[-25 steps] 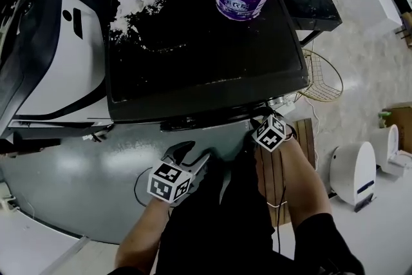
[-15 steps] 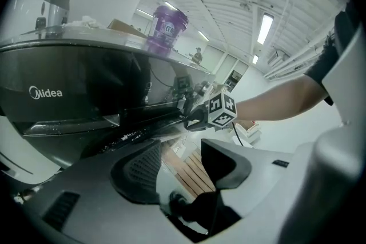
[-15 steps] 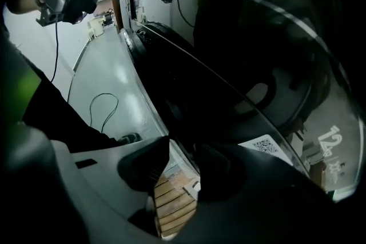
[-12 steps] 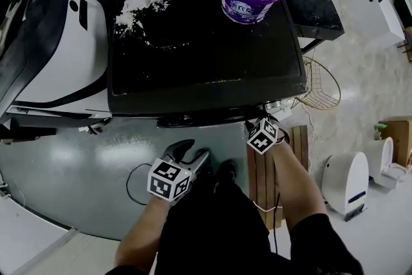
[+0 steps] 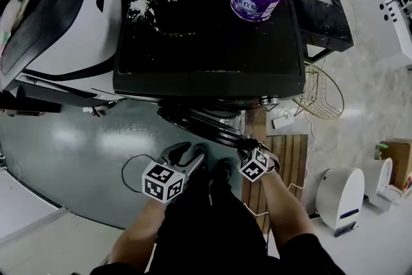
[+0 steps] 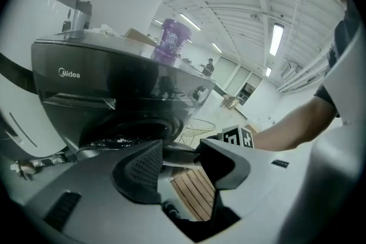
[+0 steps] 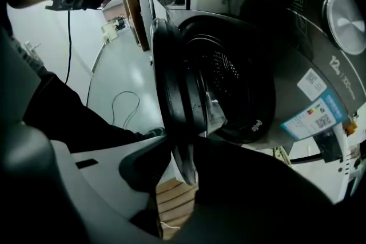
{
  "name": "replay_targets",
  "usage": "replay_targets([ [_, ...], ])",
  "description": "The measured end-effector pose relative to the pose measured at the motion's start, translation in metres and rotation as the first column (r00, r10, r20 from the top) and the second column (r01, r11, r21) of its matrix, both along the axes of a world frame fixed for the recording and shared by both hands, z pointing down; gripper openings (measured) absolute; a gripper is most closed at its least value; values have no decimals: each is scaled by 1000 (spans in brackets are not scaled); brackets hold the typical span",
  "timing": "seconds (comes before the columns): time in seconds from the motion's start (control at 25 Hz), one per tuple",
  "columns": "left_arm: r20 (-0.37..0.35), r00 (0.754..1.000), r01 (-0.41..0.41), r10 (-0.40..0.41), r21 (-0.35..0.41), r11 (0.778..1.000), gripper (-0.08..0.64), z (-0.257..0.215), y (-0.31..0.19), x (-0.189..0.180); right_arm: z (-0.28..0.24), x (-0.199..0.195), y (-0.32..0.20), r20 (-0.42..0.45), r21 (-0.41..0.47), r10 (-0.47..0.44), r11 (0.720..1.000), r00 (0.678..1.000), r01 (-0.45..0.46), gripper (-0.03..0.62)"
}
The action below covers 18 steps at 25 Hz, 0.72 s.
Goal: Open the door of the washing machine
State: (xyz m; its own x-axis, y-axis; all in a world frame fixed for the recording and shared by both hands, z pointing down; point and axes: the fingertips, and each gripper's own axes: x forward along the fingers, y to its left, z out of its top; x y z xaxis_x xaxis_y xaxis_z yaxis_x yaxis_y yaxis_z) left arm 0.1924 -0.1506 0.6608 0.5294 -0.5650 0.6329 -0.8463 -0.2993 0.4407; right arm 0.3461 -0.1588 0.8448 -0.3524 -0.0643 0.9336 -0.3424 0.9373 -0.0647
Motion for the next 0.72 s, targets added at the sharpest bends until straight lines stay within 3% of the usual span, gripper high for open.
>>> replay_targets([
  [0.28,11,1000,28,-28,-5,1000,221,-5,20,17,4,-5,49,24,-80,37,996,999,-35,137],
  [0.4,20,999,43,-43,-3,999,221,-12,30,25,-2,-8,62,49,-101,9,995,999,-4,106],
  [0.72,27,995,91,-91,4,996,218,-40,54,22,-25,-18,120,92,-240,-35,969,995,57,124],
])
